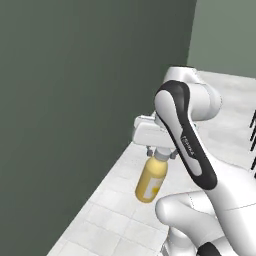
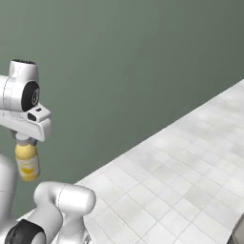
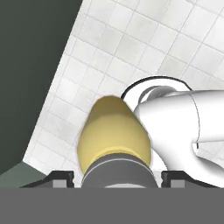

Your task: There is a wine glass and glass cup on the dining counter. Place the wine bottle next to the wine glass and the juice bottle next to the glass cup.

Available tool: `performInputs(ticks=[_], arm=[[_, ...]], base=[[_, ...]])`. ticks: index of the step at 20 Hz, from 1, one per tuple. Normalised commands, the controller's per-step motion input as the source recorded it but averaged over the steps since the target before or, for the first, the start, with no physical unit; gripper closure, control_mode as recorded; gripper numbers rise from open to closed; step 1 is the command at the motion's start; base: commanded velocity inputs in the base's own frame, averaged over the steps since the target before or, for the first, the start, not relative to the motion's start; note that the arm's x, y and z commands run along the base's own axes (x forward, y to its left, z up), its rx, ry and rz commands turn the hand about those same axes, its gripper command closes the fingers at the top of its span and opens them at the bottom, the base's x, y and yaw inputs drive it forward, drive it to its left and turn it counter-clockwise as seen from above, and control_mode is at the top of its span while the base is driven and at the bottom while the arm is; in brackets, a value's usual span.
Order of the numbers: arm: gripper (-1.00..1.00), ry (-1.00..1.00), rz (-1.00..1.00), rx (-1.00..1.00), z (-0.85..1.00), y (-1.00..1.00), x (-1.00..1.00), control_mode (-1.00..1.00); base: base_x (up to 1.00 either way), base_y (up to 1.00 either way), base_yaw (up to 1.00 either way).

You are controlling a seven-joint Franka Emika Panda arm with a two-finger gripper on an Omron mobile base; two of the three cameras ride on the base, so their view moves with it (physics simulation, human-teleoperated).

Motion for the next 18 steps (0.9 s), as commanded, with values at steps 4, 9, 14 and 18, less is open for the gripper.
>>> performInputs(ticks=[4, 9, 14, 18], arm=[[1.0, 0.0, 0.0, 0.0, 0.0, 0.0, 0.0, 1.0], [1.0, 0.0, 0.0, 0.0, 0.0, 0.0, 0.0, 1.0], [1.0, 0.0, 0.0, 0.0, 0.0, 0.0, 0.0, 1.0], [1.0, 0.0, 0.0, 0.0, 0.0, 0.0, 0.0, 1.0]], base=[[0.41, 0.08, -0.63], [0.42, 0.08, -0.62], [0.54, 0.14, -0.51], [0.65, 0.26, -0.43]])
